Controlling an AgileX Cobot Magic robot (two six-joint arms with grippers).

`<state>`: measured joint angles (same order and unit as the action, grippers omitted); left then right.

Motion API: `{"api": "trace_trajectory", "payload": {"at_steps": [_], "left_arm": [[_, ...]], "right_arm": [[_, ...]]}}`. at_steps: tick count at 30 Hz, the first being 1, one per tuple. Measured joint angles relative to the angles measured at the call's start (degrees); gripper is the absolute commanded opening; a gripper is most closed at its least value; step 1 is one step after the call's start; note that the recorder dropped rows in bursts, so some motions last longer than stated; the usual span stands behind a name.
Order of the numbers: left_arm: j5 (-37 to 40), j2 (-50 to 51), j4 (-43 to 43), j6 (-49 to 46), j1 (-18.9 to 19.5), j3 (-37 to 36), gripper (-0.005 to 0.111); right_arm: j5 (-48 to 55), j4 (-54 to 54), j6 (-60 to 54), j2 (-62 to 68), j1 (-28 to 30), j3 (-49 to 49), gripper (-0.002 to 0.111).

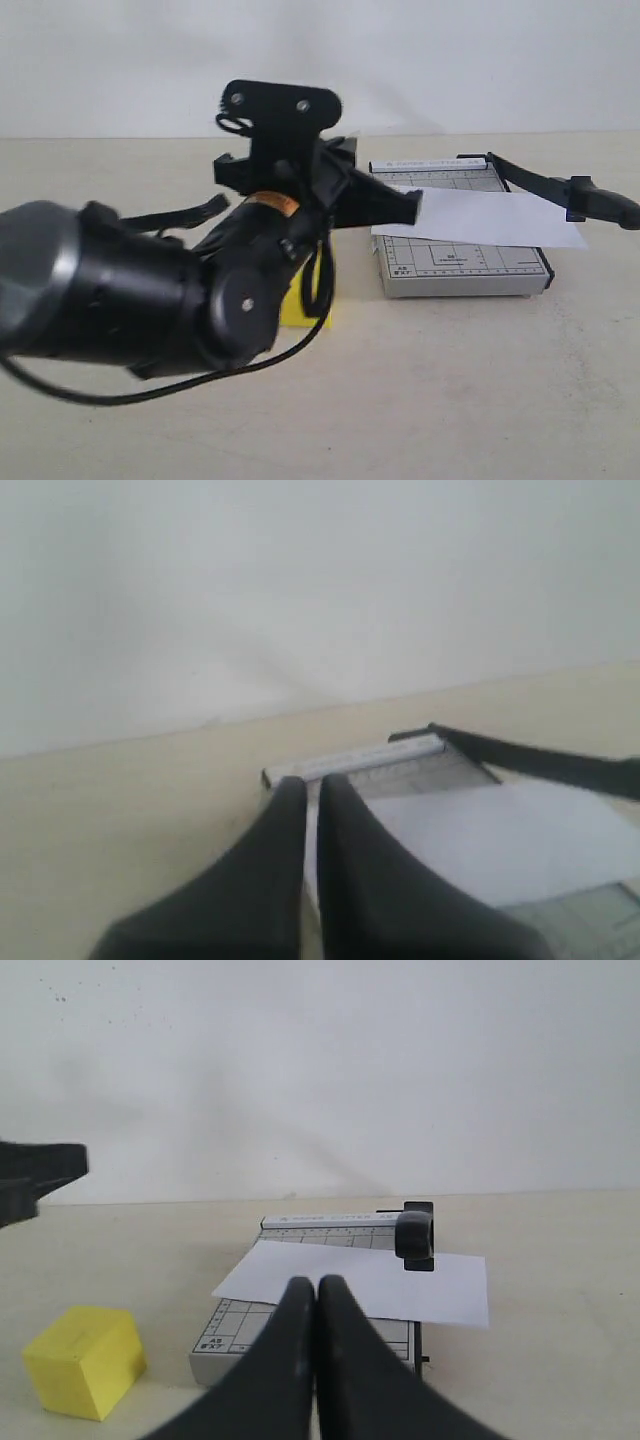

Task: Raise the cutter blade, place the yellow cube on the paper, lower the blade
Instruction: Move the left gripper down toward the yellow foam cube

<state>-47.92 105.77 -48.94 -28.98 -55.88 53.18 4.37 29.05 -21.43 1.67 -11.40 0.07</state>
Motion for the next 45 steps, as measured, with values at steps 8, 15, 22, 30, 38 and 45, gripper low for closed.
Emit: {"api": "trace_trajectory", "payload": {"at_steps": [8,15,22,30,38,45], "left_arm": [[5.05,-4.08,-8.98,-2.26,0.0,-10.32,0.004],[11.29,-3.98,-12.25,-9.48,0.0,-10.29,0.032],[16.68,-3.98,-9.18,-10.16,0.0,-9.46,0.11],[16.82,-3.86,-9.4,-5.42,0.36,-4.7,0.109],[18.8,2.14,-9.4,-7.8,4.83,2.2,0.109],[24.81,8.94,-9.4,-8.23,8.2,6.36,0.108]], "right_arm": [[0.44,0.0,0.0,0.0,0.0,0.0,0.0],[0.44,0.0,0.23,0.0,0.0,0.0,0.0],[0.83,0.0,0.45,0.0,0.0,0.0,0.0],[0.94,0.0,0.45,0.0,0.0,0.0,0.0],[1.05,0.0,0.45,0.0,0.0,0.0,0.0],[1.05,0.0,0.45,0.0,0.0,0.0,0.0]]}}
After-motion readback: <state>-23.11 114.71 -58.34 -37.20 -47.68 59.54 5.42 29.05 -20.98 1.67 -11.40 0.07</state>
